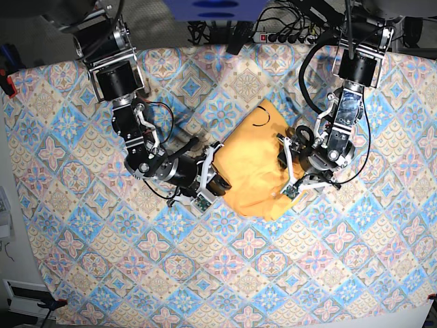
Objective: Fold the T-shirt properly
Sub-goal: 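Grasp opposite sides of the yellow bundle with both grippers, then release with the left gripper and drag the bundle with the right gripper across the cloth, then pat the bundle flat with the right gripper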
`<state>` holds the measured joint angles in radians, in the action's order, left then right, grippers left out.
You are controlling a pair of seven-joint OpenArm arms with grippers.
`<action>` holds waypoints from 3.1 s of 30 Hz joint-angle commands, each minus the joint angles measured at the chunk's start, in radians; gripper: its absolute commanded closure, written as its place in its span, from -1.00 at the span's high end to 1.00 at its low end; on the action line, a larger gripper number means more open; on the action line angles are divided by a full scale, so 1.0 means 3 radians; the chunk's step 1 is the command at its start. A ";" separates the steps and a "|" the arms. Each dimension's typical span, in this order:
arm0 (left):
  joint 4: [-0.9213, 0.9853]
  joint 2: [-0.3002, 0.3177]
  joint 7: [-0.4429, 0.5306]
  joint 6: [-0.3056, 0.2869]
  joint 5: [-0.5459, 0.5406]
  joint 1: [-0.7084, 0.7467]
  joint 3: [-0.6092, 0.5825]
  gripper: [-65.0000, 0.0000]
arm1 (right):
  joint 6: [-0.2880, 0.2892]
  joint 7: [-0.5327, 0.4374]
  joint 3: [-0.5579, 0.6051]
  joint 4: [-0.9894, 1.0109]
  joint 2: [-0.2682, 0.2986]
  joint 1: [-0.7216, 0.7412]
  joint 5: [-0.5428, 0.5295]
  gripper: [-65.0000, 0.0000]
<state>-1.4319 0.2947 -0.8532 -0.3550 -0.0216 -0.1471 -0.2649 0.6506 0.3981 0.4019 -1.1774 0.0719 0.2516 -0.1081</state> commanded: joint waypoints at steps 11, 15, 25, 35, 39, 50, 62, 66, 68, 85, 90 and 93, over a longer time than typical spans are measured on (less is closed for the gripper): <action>-0.1418 0.0099 -0.0105 0.0030 0.0289 0.0922 0.1070 0.02 | 0.0013 -0.0082 -0.0002 0.0204 -0.0176 0.0335 -0.0056 -0.69; -0.1464 -0.0064 -0.0355 0.0030 0.0243 0.1153 0.1510 0.02 | 0.0018 -0.0097 -0.0002 0.0582 -0.0370 0.0545 -0.0051 -0.69; -0.1464 -0.0432 -0.0672 0.0030 -0.0043 0.1551 0.1878 0.02 | 0.0013 -0.0547 0.0003 0.1723 -0.0763 0.1031 -0.0046 -0.69; -0.1444 -0.0658 -0.0677 0.0030 -0.0028 0.1572 0.1857 0.02 | -0.0003 -0.1227 0.0617 0.2505 -0.0763 0.1281 -0.0051 -0.69; -0.1290 -0.0658 -0.0693 0.0030 -0.0038 0.1454 0.1852 0.02 | -0.0003 -0.1222 0.0617 0.2582 -0.0763 0.1281 -0.0051 -0.69; -0.1203 -0.0658 -0.0677 0.0030 -0.0043 0.1454 0.1852 0.02 | -0.0146 -0.1227 0.0622 0.2705 -0.0478 0.1266 -0.0051 -0.69; -0.1255 -0.0642 -0.0672 0.0020 -0.0048 0.1511 0.1857 0.02 | -0.0494 -0.1227 0.0617 0.2700 0.0044 0.1266 -0.0051 -0.69; -0.1280 -0.0647 -0.0672 0.0020 -0.0048 0.1516 0.1857 0.02 | -0.0499 -0.1232 0.0617 0.2684 0.0233 0.1266 -0.0061 -0.69; -0.1316 -0.0647 -0.0672 0.0020 -0.0048 0.1516 0.1857 0.02 | -0.0499 -0.1248 0.0606 0.2679 0.0346 0.1266 -0.0072 -0.69; -0.1413 -0.0658 -0.0672 0.0020 -0.0048 0.1505 0.1857 0.02 | -0.0494 -0.0895 -0.0483 0.1564 0.0576 0.0923 -0.0051 -0.69; -0.1413 -0.0658 -0.0672 0.0020 -0.0053 0.1500 0.1857 0.02 | -0.0494 -0.0532 -0.0483 0.0368 0.0576 0.0468 -0.0061 -0.69; -0.1413 -0.0658 -0.0672 0.0020 -0.0053 0.1495 0.1857 0.02 | -0.0494 -0.0291 -0.0483 -0.0052 0.0566 0.0223 -0.0061 -0.69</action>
<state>-1.8366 0.0883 -1.0657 -0.3481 -0.0353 0.3065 0.2901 0.5007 0.3252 0.2615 -1.1793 0.2352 0.2985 -0.1154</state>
